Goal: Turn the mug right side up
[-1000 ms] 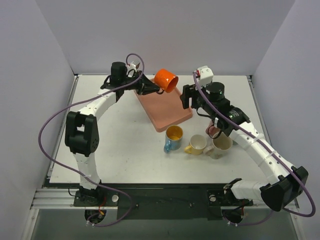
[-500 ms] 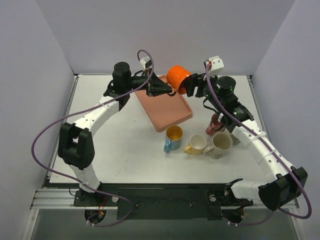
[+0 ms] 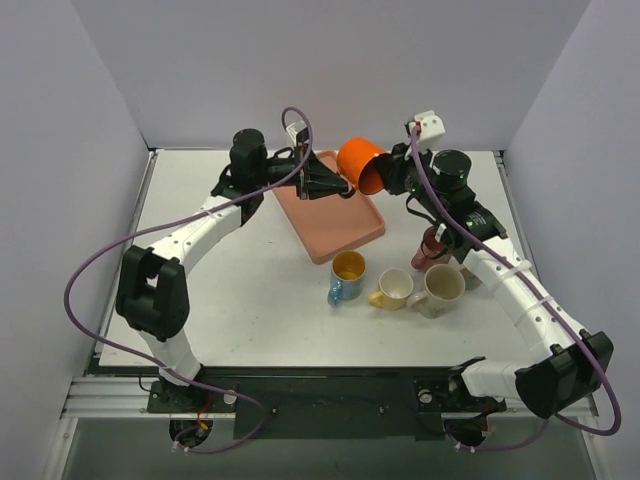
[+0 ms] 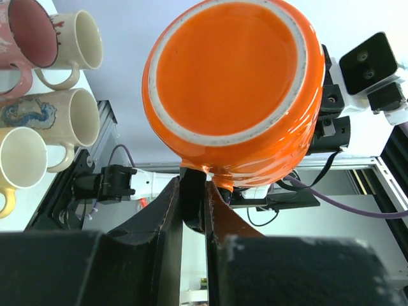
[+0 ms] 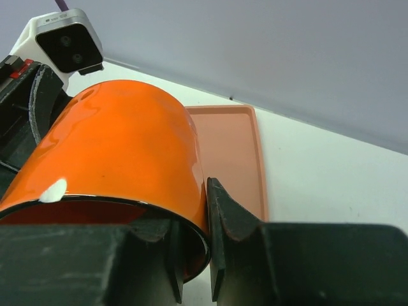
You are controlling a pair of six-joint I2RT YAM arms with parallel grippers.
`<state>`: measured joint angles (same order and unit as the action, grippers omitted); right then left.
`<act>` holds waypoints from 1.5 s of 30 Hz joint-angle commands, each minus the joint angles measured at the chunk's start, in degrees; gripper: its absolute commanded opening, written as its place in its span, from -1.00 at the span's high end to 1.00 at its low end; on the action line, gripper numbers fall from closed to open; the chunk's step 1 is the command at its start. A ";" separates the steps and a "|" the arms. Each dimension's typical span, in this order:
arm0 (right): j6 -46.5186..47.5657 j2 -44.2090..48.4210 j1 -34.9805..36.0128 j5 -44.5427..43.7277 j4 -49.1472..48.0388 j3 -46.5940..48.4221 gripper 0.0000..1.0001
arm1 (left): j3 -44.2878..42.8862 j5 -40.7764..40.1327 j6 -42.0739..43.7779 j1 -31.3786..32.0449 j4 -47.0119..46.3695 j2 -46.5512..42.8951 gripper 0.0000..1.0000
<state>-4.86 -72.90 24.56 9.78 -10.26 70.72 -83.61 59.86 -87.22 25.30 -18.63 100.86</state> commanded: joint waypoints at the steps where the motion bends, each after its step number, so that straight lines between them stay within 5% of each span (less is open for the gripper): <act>1: -2.52 2.41 0.05 -3.18 4.17 2.14 1.00 | 0.30 0.00 7.04 -1.04 1.72 -2.43 0.70; 2: -3.91 2.33 0.05 -4.41 5.42 2.06 1.00 | -0.58 -1.83 13.59 -2.26 13.16 -2.16 0.40; 4: -6.72 2.33 0.23 -5.56 8.84 1.09 1.00 | -2.95 -5.25 23.52 -3.85 27.07 -1.11 0.11; 8: -8.84 3.55 1.02 -8.72 13.87 -4.17 1.00 | -3.84 -9.40 32.27 -5.00 35.32 0.12 -0.22; 14: -9.64 2.16 0.50 -12.24 18.59 -7.09 1.00 | -5.15 -12.66 38.87 -5.17 41.30 1.80 -0.32; 22: -13.33 -14.71 -3.64 -12.15 43.90 11.70 1.00 | -11.74 -20.30 55.57 -5.44 50.62 1.01 -0.49; 29: -12.98 -21.56 -4.34 -15.05 49.72 15.59 1.00 | -13.86 -28.47 71.38 -5.52 56.95 -2.15 -0.53; 45: -12.80 -35.64 -6.01 -12.07 50.96 18.84 1.00 | -11.31 -30.15 73.07 -7.90 56.69 -4.53 -0.54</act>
<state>-16.93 -107.39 19.81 -2.83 38.94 85.84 -94.67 30.13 -15.59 17.82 38.28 99.09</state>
